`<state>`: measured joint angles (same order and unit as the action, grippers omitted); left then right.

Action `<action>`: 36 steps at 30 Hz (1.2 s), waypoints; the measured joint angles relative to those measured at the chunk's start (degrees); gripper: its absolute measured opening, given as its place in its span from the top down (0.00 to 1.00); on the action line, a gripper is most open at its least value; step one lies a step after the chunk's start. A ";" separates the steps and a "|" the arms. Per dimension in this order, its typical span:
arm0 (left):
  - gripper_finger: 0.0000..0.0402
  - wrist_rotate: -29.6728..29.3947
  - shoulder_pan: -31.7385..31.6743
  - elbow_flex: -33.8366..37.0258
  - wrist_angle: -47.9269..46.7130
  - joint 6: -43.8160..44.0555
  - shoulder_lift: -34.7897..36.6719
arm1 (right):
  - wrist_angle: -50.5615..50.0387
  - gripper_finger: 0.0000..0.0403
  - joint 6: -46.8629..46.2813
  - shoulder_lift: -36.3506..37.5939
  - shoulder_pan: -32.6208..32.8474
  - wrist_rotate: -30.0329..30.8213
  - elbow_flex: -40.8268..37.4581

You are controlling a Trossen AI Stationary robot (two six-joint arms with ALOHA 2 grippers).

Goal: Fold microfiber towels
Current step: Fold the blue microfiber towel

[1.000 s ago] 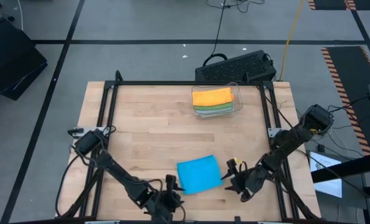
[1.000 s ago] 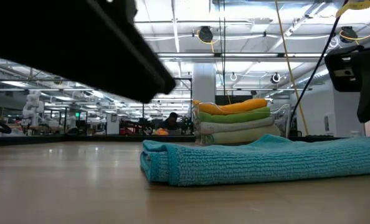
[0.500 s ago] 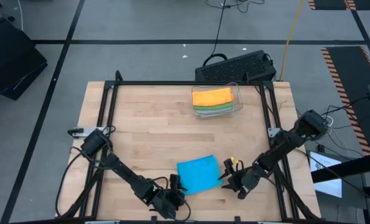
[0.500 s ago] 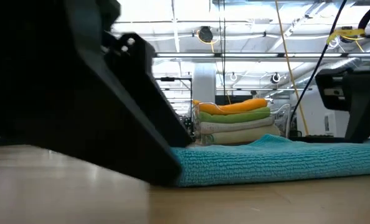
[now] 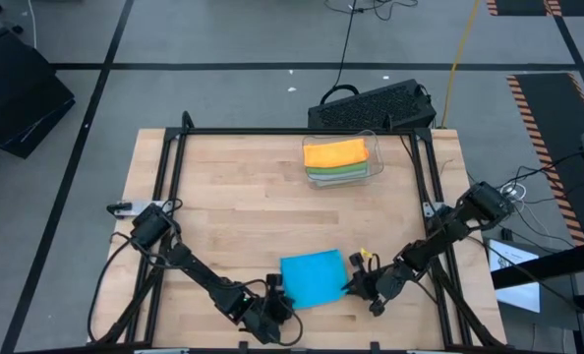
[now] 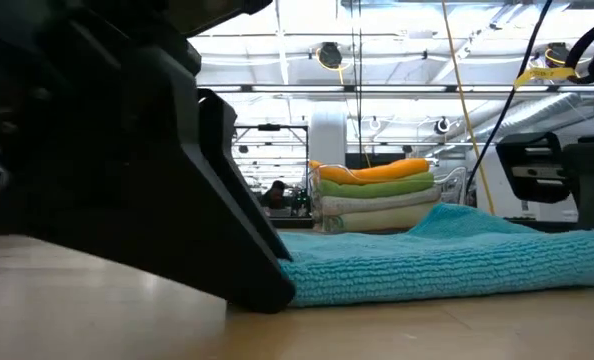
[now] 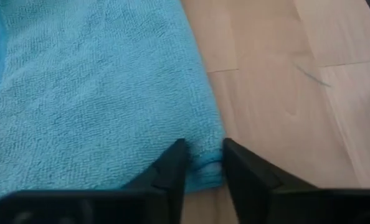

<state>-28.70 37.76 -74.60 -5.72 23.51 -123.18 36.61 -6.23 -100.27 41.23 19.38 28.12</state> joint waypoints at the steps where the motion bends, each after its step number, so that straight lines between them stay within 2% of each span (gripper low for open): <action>1: 0.77 -0.11 -0.01 0.03 0.07 0.52 -0.01 | 0.40 0.94 -0.20 -0.01 0.00 0.00 0.00; 4: 0.92 -0.90 0.00 0.10 -0.37 0.85 0.32 | 0.67 0.98 -0.66 0.65 -0.01 -0.12 -0.02; 6: 0.97 -1.48 0.15 0.19 -0.66 1.11 0.93 | 0.48 0.97 -1.73 1.43 -0.02 -0.19 -0.11; 11: 0.94 -2.94 0.93 0.26 -0.65 1.26 4.04 | 0.97 0.98 -3.61 4.40 -0.04 -1.97 -0.13; 15: 0.97 -3.16 0.90 0.25 -1.35 0.58 6.19 | 1.99 0.99 -4.67 6.91 -0.42 -3.03 -0.13; 20: 0.97 -6.65 1.13 0.19 -6.45 0.95 9.54 | 2.02 0.97 -5.08 10.37 -1.18 -2.93 -0.13; 23: 0.95 -6.85 0.96 0.19 -9.97 2.41 10.75 | 1.98 0.97 -5.10 11.74 -2.21 -2.89 -0.11; 27: 0.98 -6.84 -0.06 0.14 -13.84 5.68 11.68 | 1.51 0.98 -6.63 11.85 -4.49 -3.17 -0.11; 30: 0.98 -5.24 -0.69 0.21 -15.24 7.25 11.55 | -0.55 0.98 -8.54 11.85 -6.14 -5.80 -0.11; 33: 0.95 -0.37 -1.21 0.21 -14.41 9.17 11.19 | -0.85 0.98 -10.78 11.85 -6.60 -9.53 -0.11; 36: 0.96 1.31 -0.55 0.25 -11.86 5.96 11.45 | -0.56 0.98 -11.42 11.85 -7.02 -14.66 -0.11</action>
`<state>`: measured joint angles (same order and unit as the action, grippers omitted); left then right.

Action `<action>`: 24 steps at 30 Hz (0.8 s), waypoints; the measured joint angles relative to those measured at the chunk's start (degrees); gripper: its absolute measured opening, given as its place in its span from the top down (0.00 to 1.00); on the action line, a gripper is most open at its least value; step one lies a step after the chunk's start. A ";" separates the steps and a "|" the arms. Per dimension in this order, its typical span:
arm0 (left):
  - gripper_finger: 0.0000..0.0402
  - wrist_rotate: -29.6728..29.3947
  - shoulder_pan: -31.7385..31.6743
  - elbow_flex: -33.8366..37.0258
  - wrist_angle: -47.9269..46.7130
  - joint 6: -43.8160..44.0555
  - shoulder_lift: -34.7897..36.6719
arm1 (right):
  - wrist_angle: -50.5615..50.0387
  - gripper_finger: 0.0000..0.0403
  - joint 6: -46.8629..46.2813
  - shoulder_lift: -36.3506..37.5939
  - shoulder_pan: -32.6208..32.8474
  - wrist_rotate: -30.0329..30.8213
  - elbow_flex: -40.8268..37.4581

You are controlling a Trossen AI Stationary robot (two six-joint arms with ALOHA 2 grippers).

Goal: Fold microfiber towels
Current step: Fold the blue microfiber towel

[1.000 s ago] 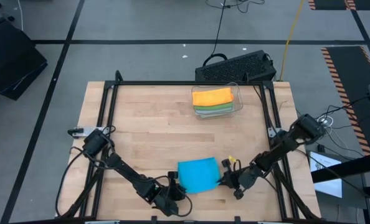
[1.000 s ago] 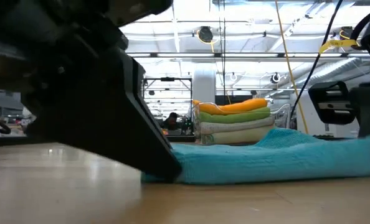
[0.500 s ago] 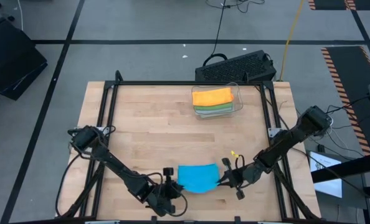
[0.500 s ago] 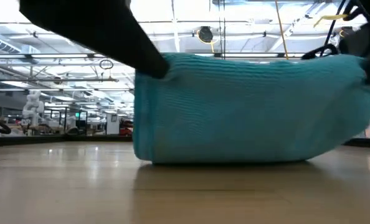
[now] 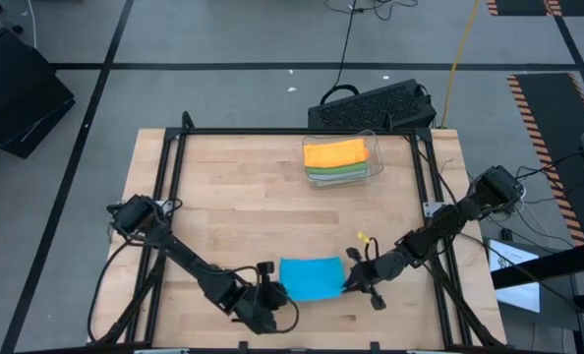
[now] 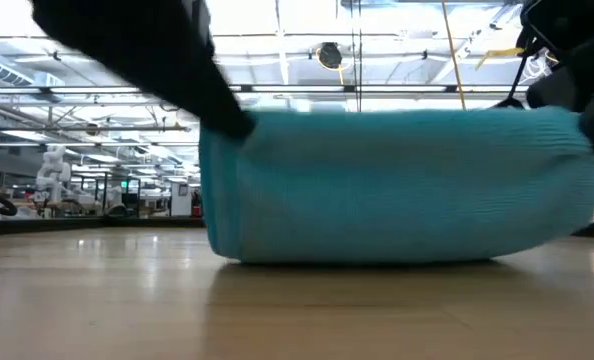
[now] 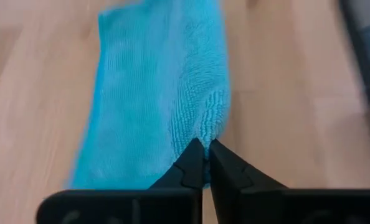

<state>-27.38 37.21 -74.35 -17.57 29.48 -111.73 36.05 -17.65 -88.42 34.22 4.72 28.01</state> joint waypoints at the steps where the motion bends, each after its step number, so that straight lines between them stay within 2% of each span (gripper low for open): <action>1: 0.97 -0.50 0.36 -0.03 0.78 -1.55 0.27 | -0.02 0.98 0.27 0.00 -0.17 -1.27 0.00; 4: 0.98 -3.48 1.01 -0.11 -0.26 -3.44 1.09 | 0.35 0.98 0.57 0.00 -1.02 -1.95 0.00; 9: 0.96 -5.65 -0.38 -0.09 -6.98 0.12 1.19 | 0.52 0.98 -0.51 0.00 -4.21 -1.77 0.00; 14: 0.99 -4.23 -2.84 1.51 -8.55 0.98 1.19 | 0.20 0.98 -2.17 0.02 -7.71 -1.85 0.00; 18: 0.96 -2.94 -4.52 3.53 -8.21 1.58 1.19 | 0.09 0.98 -4.22 0.02 -10.62 -2.07 0.00; 24: 0.99 -0.06 -5.84 5.14 -6.71 2.37 1.17 | -0.70 0.98 -7.54 0.04 -16.06 -9.21 -0.01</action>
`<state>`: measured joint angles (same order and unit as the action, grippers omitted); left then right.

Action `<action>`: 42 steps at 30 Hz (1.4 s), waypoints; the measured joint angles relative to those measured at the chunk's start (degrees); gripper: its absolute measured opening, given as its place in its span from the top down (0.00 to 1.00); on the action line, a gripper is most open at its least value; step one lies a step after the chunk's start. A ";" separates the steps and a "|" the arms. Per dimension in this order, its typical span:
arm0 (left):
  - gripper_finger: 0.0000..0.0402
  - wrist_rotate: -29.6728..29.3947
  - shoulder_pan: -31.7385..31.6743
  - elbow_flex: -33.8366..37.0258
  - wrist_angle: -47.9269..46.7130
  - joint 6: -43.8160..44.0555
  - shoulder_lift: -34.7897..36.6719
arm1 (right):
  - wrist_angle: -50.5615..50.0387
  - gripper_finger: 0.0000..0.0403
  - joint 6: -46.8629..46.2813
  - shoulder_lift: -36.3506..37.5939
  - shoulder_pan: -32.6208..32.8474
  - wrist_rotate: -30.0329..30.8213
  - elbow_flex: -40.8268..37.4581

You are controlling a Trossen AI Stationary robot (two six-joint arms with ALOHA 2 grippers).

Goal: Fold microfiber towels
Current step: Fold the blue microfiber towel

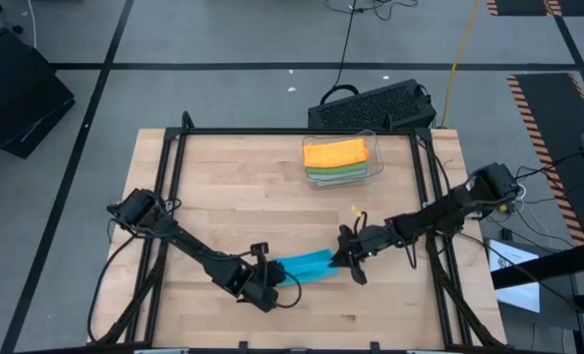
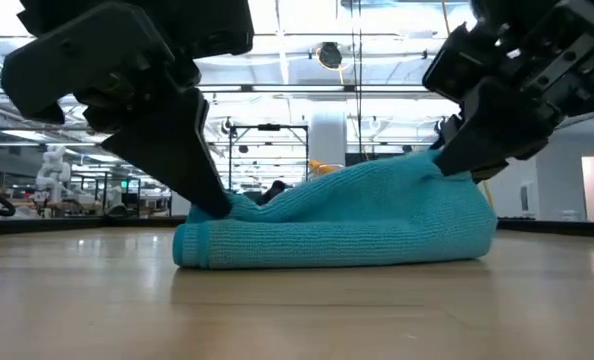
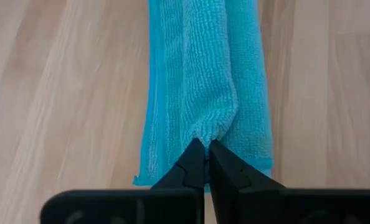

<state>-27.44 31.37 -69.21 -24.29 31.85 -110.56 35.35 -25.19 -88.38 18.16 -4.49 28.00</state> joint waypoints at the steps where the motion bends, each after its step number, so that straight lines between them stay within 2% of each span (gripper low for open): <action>1: 0.98 0.00 -0.12 0.02 -0.10 0.06 0.00 | -0.14 0.98 0.23 0.00 -0.52 -0.11 -0.18; 6: 0.92 -0.07 -1.27 0.06 -0.86 1.73 0.00 | -0.10 0.97 0.31 0.00 -2.02 0.50 -2.04; 9: 0.91 -0.42 -1.57 0.06 -1.14 2.65 0.00 | -0.06 0.95 0.36 0.00 -1.97 3.68 -2.83; 15: 0.90 -2.35 -1.53 0.06 -2.95 7.79 0.00 | -0.06 0.78 1.54 0.00 -1.97 10.49 -3.05; 19: 0.83 -2.68 -1.79 0.06 -4.50 11.31 0.00 | 0.03 0.67 3.82 0.00 -1.97 16.31 -3.05; 21: 0.78 -3.02 -2.04 0.06 -5.08 12.66 0.00 | 1.18 0.63 5.29 0.00 -1.97 16.97 -3.08; 23: 0.72 -3.18 -2.40 0.00 -5.71 13.32 0.00 | 4.26 0.62 8.00 0.00 -1.68 13.55 -3.10; 26: 0.66 -4.07 -2.62 -0.35 -7.70 13.38 0.64 | 8.89 0.63 10.65 0.00 -0.04 10.35 -3.10; 31: 0.63 -6.14 -2.98 -0.42 -8.25 13.28 3.50 | 16.73 0.70 16.22 -1.79 2.78 11.90 -3.01; 36: 0.66 -15.60 -1.38 -0.41 0.34 7.90 5.75 | 22.26 0.81 17.53 -8.26 1.37 11.94 -2.68; 40: 0.71 -15.36 -1.54 3.20 12.26 3.06 3.92 | 26.40 0.90 19.59 -13.86 0.13 11.78 -2.18; 42: 0.74 -15.17 -1.90 5.55 13.87 3.48 2.64 | 27.59 0.94 19.91 -16.32 -0.49 11.82 -1.48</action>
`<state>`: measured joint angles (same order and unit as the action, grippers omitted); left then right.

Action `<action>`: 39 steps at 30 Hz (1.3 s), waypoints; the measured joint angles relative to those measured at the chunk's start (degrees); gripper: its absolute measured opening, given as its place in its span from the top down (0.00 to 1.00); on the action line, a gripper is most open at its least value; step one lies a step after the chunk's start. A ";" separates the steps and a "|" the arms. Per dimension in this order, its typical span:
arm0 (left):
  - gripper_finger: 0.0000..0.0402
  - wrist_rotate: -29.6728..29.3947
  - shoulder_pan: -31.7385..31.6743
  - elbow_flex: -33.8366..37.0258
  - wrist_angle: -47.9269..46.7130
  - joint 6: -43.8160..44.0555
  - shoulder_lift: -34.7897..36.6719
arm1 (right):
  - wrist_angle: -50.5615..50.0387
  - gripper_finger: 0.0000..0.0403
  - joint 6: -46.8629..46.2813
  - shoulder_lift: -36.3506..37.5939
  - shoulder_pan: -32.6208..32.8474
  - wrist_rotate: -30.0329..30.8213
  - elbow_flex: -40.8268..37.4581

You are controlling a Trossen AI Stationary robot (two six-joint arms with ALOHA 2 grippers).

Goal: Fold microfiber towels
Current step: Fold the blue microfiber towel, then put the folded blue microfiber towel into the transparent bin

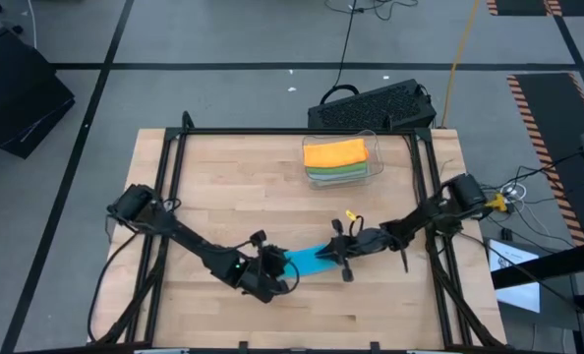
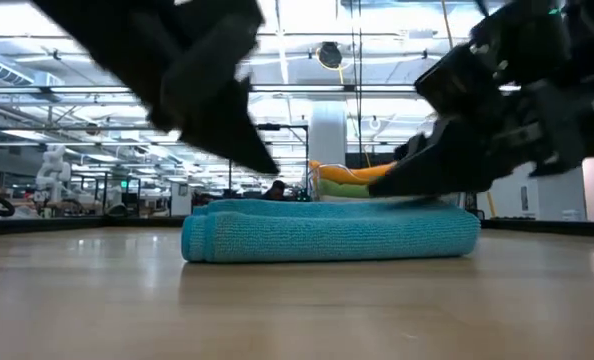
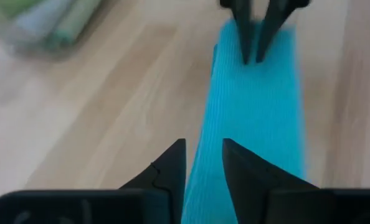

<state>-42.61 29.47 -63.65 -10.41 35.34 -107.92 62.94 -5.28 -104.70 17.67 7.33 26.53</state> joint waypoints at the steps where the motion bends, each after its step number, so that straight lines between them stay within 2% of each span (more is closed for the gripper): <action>1: 0.75 0.06 -0.15 0.88 0.50 0.94 -0.38 | -0.02 0.96 0.00 -0.87 -0.29 -0.09 0.25; 7: 0.82 2.02 -0.90 5.34 4.52 6.30 -2.73 | -0.37 0.99 -0.93 -5.53 -1.88 0.02 0.54; 14: 0.88 4.25 -1.11 7.64 6.03 5.83 -3.34 | 3.05 1.00 -1.75 -8.12 -2.23 -0.06 0.83; 21: 0.88 3.99 -0.70 5.97 2.64 -2.45 3.76 | 0.13 0.99 -3.21 -1.19 -2.22 -0.11 0.69; 25: 0.87 4.82 0.58 6.02 1.47 -6.27 8.45 | -6.32 0.99 -3.15 4.87 -1.78 -0.06 0.52; 27: 0.84 5.12 2.29 5.97 3.88 -11.25 9.49 | -9.94 0.99 -3.44 8.42 -1.28 -0.03 -0.14; 30: 0.74 6.32 4.63 6.04 5.09 -16.32 9.03 | -14.91 0.99 -4.55 12.22 -0.49 0.07 -0.75; 36: 0.45 6.60 5.73 5.94 6.40 -15.09 4.28 | -17.57 0.99 -7.69 15.40 1.60 0.22 -2.81; 39: 0.34 6.33 6.13 6.12 6.67 -15.41 2.09 | -18.10 0.99 -9.27 15.42 2.47 1.66 -3.20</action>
<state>-36.28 35.61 -57.54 -3.75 19.92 -105.83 44.84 -14.55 -89.27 20.13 8.99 23.33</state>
